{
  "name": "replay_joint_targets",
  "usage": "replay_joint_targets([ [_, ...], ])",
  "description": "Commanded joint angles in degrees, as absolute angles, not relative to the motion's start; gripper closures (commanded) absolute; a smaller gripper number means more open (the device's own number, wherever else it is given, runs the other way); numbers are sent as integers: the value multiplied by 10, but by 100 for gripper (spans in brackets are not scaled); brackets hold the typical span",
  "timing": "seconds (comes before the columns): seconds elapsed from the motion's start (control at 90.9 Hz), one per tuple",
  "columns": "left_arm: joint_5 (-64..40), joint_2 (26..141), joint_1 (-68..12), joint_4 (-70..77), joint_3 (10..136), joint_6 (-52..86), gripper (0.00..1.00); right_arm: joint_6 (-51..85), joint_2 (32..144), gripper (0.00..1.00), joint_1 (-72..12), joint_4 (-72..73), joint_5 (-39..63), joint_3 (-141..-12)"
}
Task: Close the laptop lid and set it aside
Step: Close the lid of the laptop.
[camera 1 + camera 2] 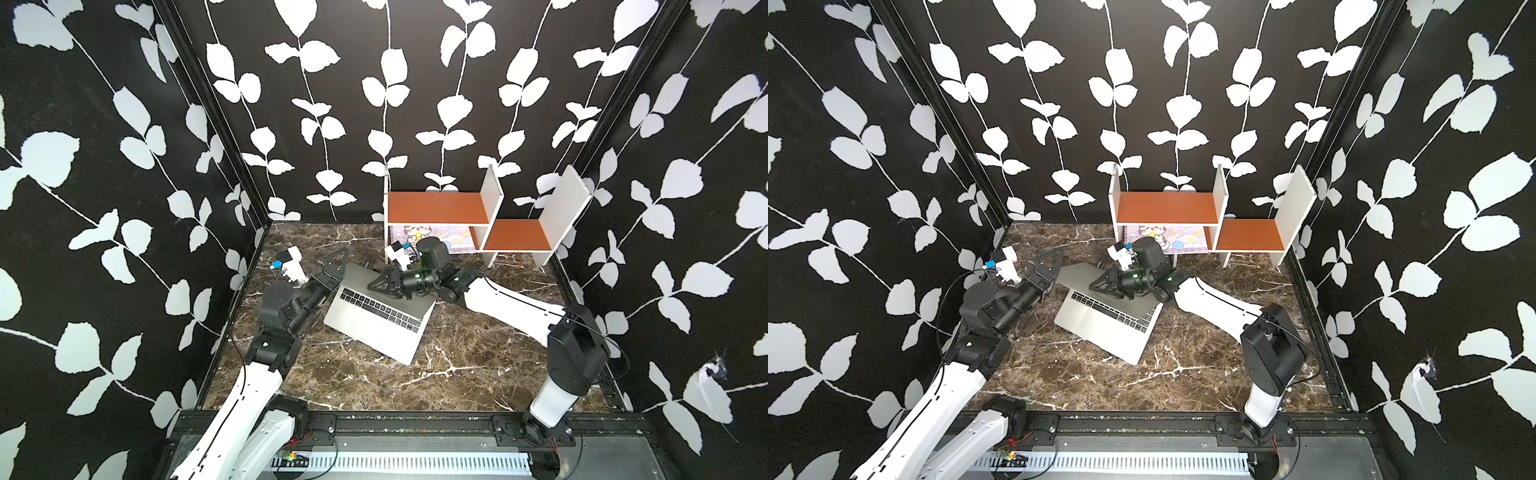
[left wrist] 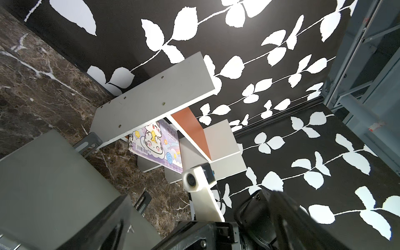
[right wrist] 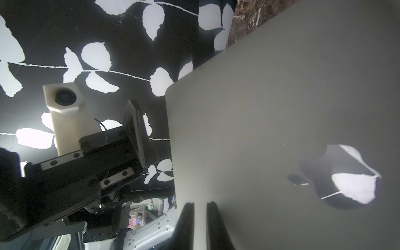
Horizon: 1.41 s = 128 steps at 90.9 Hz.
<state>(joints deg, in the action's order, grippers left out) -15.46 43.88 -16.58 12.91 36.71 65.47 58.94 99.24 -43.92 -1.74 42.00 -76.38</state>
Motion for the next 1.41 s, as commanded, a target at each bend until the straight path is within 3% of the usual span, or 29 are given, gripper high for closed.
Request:
replay_joint_targets([
  [0.0, -159, 434, -168, 91, 392, 641, 7, 602, 1009, 89, -446, 7, 441, -765],
  [0.154, -149, 432, -168, 20, 407, 625, 15, 601, 1032, 90, -450, -2, 443, -760],
  [0.275, -135, 433, -168, -46, 421, 619, 27, 584, 1051, 91, -453, -31, 441, -763],
  [0.396, -114, 435, -168, -119, 434, 614, 45, 570, 1065, 91, -456, -46, 435, -758],
  [0.495, -106, 433, -168, -141, 425, 609, 51, 545, 1077, 91, -455, -65, 421, -756],
  [1.397, -129, 429, -168, -64, 252, 637, 47, 413, 1134, 90, -454, -156, 297, -740],
])
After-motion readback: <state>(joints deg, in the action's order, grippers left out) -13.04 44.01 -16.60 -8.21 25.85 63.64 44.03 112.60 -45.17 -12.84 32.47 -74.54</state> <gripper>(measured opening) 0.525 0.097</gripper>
